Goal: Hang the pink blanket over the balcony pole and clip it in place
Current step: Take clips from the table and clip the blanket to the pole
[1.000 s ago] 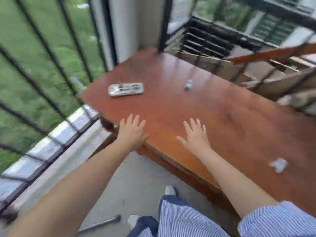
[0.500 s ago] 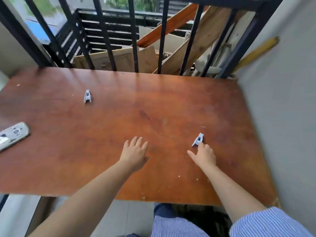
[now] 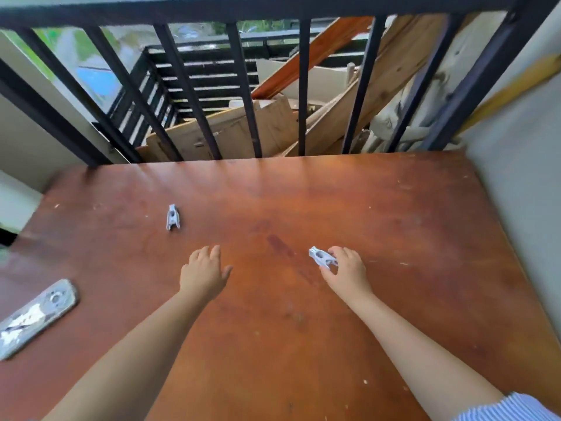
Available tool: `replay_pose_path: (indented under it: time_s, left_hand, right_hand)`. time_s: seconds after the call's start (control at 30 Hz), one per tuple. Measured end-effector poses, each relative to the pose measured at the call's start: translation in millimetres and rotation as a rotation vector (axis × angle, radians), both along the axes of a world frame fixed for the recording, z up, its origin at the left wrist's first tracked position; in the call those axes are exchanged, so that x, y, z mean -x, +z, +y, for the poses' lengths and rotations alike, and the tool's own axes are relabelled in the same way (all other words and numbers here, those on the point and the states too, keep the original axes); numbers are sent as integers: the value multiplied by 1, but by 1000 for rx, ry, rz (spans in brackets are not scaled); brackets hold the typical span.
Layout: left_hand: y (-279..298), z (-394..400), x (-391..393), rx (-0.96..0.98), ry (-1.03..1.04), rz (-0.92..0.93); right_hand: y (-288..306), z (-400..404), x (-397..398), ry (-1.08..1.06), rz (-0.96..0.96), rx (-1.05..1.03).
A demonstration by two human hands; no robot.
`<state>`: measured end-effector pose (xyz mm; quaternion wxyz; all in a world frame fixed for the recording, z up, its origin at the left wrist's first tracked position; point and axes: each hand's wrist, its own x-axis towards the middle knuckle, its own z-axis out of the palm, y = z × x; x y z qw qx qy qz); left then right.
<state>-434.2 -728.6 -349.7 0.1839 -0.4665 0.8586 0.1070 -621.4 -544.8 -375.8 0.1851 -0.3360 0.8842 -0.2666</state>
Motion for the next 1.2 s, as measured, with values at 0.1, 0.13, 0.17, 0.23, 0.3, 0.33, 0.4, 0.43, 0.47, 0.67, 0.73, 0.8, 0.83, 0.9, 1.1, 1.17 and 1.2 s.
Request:
replay_pose_path:
  time_s: [0.1, 0.13, 0.17, 0.23, 0.3, 0.33, 0.4, 0.43, 0.47, 0.67, 0.73, 0.8, 0.83, 0.9, 1.1, 1.17, 1.2]
  left_hand:
    - [-3, -46, 2, 0, 94, 52]
    - [-4, -61, 3, 10, 104, 70]
    - [-5, -76, 3, 16, 107, 85]
    - [-10, -101, 4, 20, 157, 144]
    - [-21, -123, 5, -2, 281, 237]
    - [-27, -132, 5, -16, 357, 278]
    - [-39, -148, 6, -28, 465, 321]
    - [-44, -153, 6, -19, 499, 328]
    - [-47, -157, 6, 0, 534, 337]
    - [-71, -179, -10, -42, 588, 277]
    - [-72, -174, -15, -37, 549, 277]
    - [-66, -159, -21, -38, 492, 295]
    - [-63, -148, -25, -42, 463, 307]
    - [-51, -118, -39, -40, 438, 335]
    - [-6, 14, -112, 122, 633, 528]
    - [7, 61, -147, 162, 727, 567]
    - [14, 84, -167, 187, 793, 583]
  right_hand:
    - [7, -30, -11, -21, -17, 22]
    - [9, -39, -14, -23, -22, 21]
    - [9, -48, -19, -34, -33, 15]
    - [12, -64, -27, -55, -42, 6]
    - [14, -76, -33, -85, -52, 6]
    - [14, -82, -35, -96, -47, 9]
    - [12, -94, -38, -104, -21, 16]
    - [10, -99, -39, -112, -17, 18]
    - [7, -104, -39, -116, -14, 22]
    - [-4, -117, -45, -33, -54, 52]
    - [-3, -118, -44, -11, -76, 69]
    - [-1, -118, -44, 20, -91, 101]
    - [1, -117, -46, 48, -98, 117]
    - [3, -116, -51, 132, -107, 148]
    - [18, -106, -103, 588, -125, 257]
    - [28, -98, -138, 779, -100, 271]
    - [35, -94, -158, 866, -95, 274]
